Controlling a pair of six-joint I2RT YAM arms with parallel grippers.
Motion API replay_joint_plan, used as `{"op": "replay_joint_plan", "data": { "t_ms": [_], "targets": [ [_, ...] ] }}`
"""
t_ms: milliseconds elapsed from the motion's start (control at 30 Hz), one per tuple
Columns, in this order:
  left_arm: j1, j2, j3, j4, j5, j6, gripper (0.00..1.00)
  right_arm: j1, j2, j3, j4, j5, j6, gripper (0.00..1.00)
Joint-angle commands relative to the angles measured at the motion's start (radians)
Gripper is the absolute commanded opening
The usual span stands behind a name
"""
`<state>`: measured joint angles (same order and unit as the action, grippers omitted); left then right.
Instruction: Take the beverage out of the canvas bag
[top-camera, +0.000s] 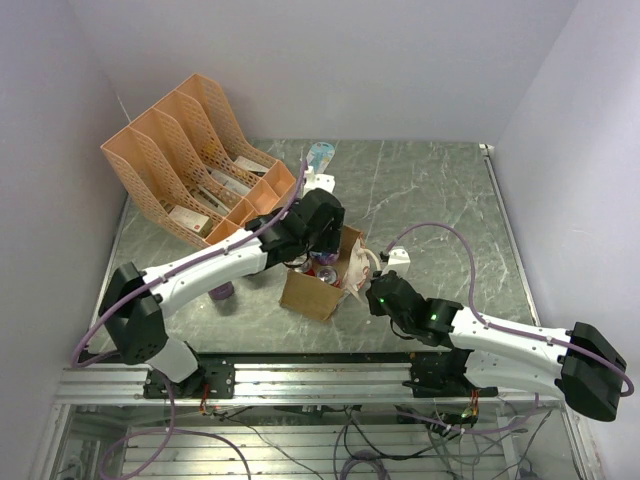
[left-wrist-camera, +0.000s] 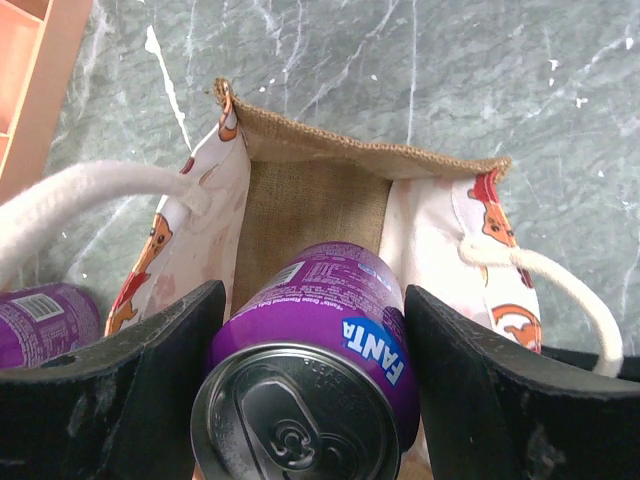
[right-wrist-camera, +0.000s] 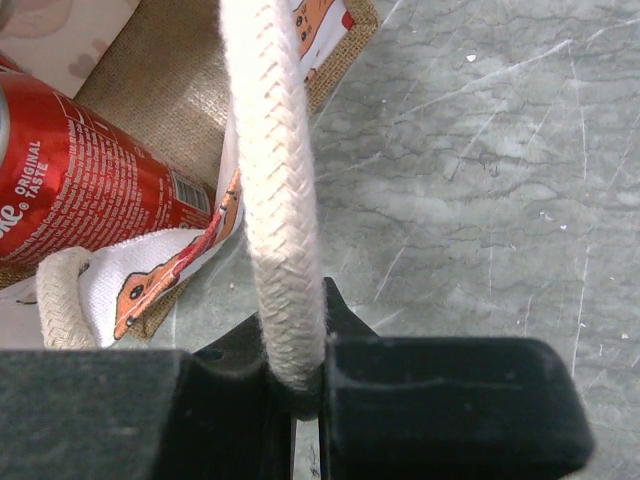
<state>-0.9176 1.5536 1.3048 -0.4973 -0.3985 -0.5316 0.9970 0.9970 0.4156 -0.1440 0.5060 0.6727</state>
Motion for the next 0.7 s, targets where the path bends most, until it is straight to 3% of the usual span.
{"op": "replay_joint_plan", "data": {
  "t_ms": [0, 167, 300, 667],
  "targets": [
    [0.005, -0.088, -0.033, 0.073, 0.052, -0.017, 0.24, 0.004, 0.011, 0.012, -0.048, 0.029, -0.004, 0.05],
    [0.005, -0.154, -0.065, 0.052, 0.05, -0.018, 0.2, 0.005, 0.013, 0.014, -0.048, 0.03, -0.003, 0.05],
    [0.005, -0.204, -0.054, -0.001, 0.041, -0.02, 0.09, 0.005, 0.015, 0.014, -0.048, 0.031, -0.003, 0.05],
    [0.005, -0.376, -0.099, -0.073, -0.005, -0.01, 0.07, 0.007, 0.025, 0.018, -0.049, 0.032, -0.002, 0.05]
  ]
}}
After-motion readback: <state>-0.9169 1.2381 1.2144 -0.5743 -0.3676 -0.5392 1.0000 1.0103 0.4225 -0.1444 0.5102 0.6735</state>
